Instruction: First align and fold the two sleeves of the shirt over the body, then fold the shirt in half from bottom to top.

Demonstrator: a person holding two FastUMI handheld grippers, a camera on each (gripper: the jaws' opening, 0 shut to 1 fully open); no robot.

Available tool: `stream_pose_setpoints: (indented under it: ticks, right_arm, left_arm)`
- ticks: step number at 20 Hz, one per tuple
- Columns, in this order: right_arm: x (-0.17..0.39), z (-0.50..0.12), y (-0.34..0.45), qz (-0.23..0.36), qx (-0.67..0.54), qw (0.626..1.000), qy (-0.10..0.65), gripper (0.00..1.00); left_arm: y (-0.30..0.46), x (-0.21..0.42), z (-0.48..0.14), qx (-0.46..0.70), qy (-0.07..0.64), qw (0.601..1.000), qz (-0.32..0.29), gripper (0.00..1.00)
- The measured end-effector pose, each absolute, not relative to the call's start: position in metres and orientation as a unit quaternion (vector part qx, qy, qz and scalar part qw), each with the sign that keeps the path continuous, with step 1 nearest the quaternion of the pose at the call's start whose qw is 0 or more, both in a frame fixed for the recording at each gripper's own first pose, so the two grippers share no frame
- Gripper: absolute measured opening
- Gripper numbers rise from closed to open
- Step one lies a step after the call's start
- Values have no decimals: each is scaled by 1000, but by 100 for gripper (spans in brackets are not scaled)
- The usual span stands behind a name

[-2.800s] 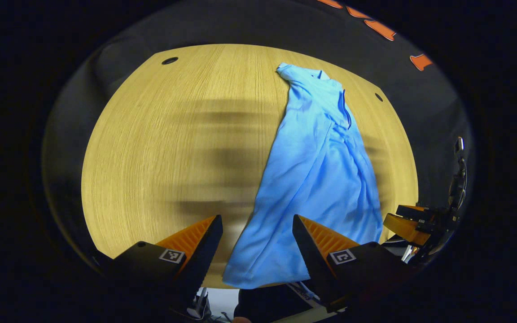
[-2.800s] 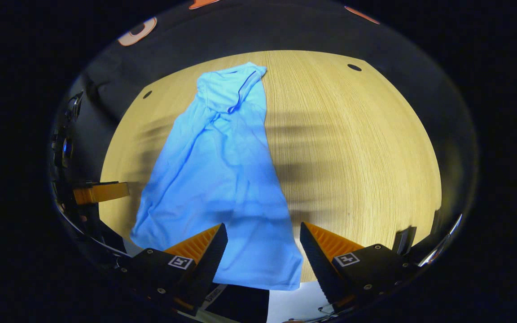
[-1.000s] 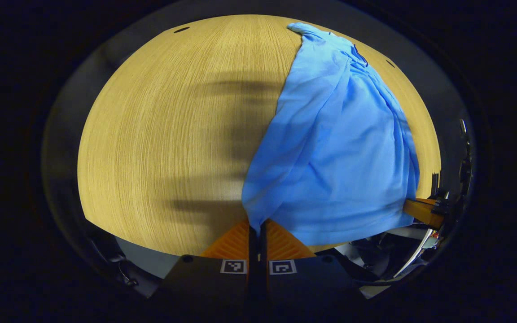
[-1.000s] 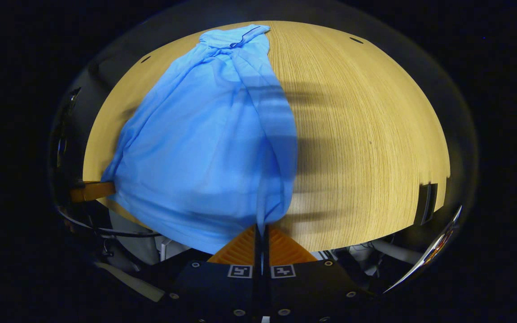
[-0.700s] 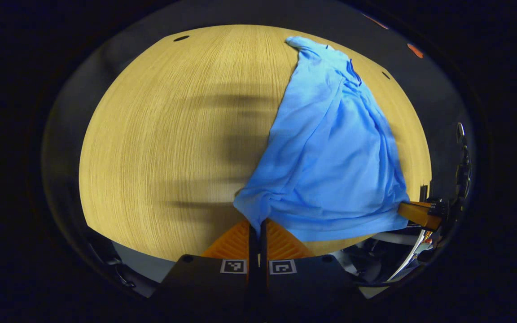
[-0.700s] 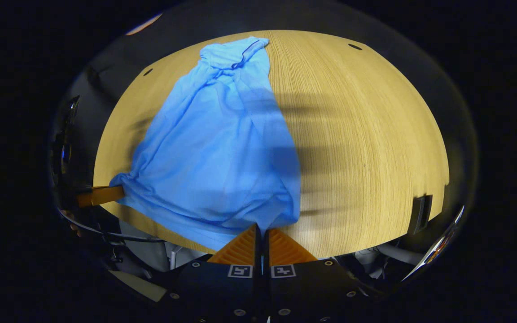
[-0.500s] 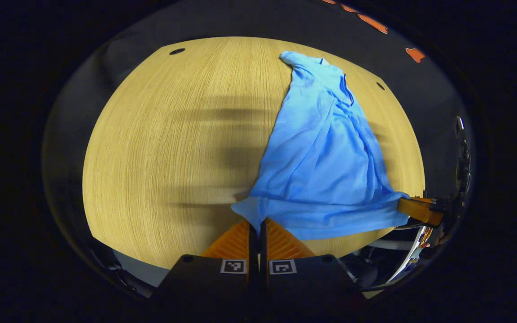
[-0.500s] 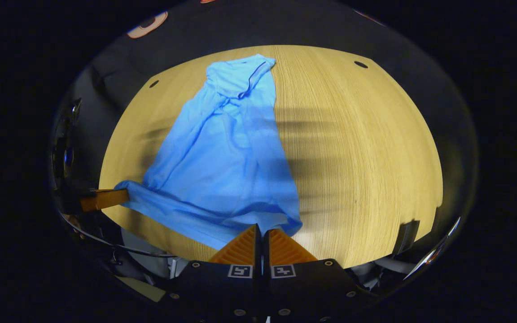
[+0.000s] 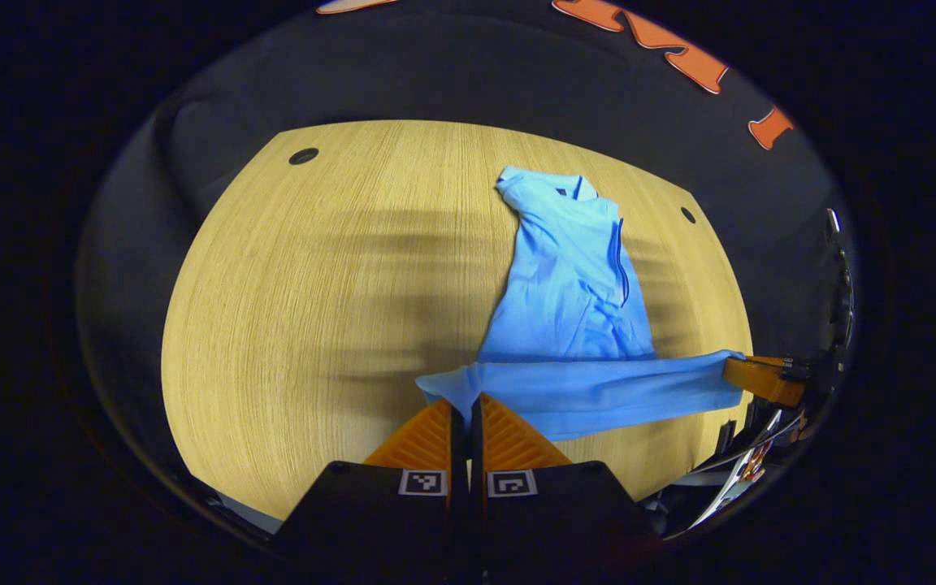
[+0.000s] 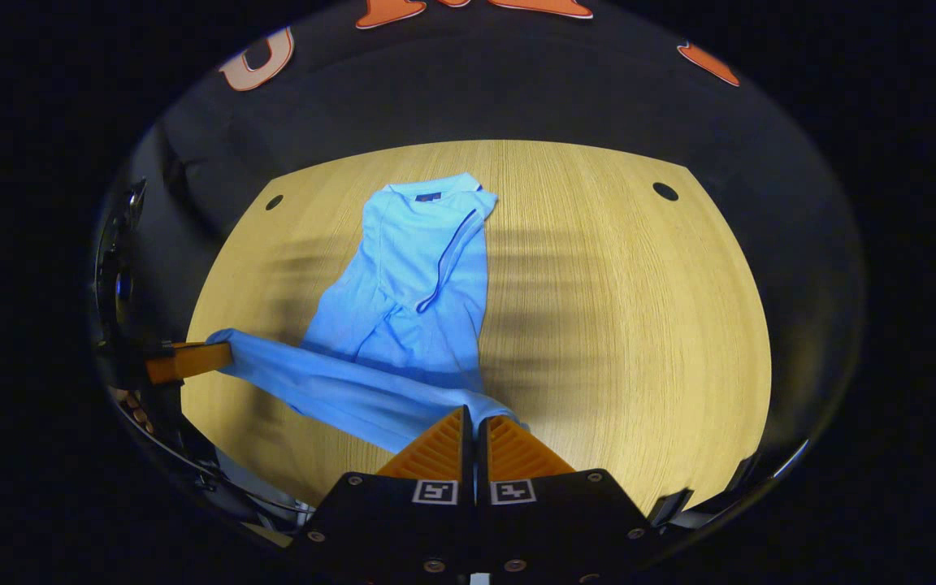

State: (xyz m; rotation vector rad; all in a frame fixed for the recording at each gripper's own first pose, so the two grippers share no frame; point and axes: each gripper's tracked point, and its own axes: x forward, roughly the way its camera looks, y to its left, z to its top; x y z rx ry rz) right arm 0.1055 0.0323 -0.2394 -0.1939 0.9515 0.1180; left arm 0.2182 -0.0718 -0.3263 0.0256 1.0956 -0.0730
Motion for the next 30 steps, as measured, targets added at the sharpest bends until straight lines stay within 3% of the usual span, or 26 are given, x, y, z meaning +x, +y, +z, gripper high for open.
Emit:
stream_pose_setpoints:
  ticks: [13,17,21,23,24,26,27,28,29,30]
  right_arm:
    - [284,-192,20,56,-105,902,415,1]
    - [336,-220,22,53,-93,905,412,1]
    - [350,-260,16,39,-89,891,444,2]
    - [353,-260,12,32,-86,892,444,6]
    - [355,-259,10,30,-84,894,440,10]
    - [355,-247,10,34,-75,899,430,55]
    - [353,-239,8,32,-74,903,421,62]
    - [349,-230,6,29,-75,907,413,81]
    - [346,-218,7,27,-73,913,401,100]
    - [340,-205,10,29,-69,919,387,100]
  left_arm:
    - [-107,394,-311,33,486,873,-25,5]
    - [-103,442,-333,38,478,877,-20,5]
    - [-88,469,-364,57,471,880,4,5]
    - [-86,475,-364,60,460,886,7,10]
    - [-83,477,-360,65,451,890,11,28]
    - [-80,477,-342,78,430,899,14,64]
    - [-80,477,-328,83,415,906,16,82]
    - [-80,477,-313,92,398,912,18,100]
    - [-80,475,-295,100,374,922,24,100]
    - [-83,473,-273,101,349,932,24,100]
